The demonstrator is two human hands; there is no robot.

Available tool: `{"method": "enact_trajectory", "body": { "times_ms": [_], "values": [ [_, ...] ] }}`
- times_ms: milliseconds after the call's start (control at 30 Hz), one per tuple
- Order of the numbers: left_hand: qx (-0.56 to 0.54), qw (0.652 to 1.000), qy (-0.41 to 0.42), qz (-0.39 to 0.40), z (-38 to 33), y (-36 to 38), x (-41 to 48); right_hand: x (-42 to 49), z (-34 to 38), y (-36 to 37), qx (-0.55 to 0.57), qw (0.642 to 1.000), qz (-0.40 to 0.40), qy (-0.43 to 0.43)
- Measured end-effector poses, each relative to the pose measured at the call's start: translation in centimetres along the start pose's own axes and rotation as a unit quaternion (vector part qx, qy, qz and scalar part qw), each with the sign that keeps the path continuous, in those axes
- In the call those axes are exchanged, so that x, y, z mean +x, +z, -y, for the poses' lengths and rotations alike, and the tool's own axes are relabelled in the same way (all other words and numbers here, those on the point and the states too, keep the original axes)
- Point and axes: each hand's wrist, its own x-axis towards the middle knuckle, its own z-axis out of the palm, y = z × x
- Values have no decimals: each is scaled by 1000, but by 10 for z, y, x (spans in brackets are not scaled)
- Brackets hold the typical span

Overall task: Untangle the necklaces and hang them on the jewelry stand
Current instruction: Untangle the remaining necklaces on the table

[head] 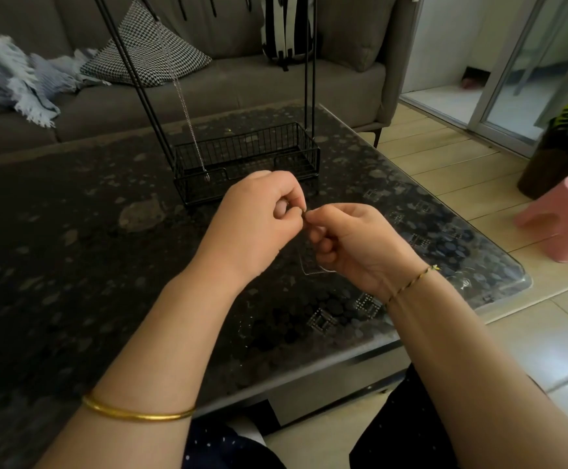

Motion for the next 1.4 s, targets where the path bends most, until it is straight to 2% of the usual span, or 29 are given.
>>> {"method": "enact_trajectory", "body": {
  "times_ms": [167,267,433,500,600,667,1000,1400],
  "values": [
    [-41,997,-55,19,0,-1,1,3,-2,-1,-3,1000,-16,-13],
    [-83,992,-91,20,0,-3,3,5,-2,-3,-11,998,-38,-47],
    [-104,989,-104,-3,0,-6,4,3,-2,-2,-51,990,-72,-111],
    [-164,978,-128,-18,1,-6,5,1,-2,0,-71,984,-89,-138],
    [-290,941,-170,-19,0,-6,6,0,-2,3,-64,980,-93,-162],
    [-317,932,-176,-6,1,-5,5,-1,-1,4,-64,980,-88,-169],
    [-335,920,-204,14,1,-6,4,-2,-1,4,-92,975,-84,-186],
    [-289,945,-150,30,-1,-6,3,-2,-1,3,-103,978,-57,-174]
  ]
}}
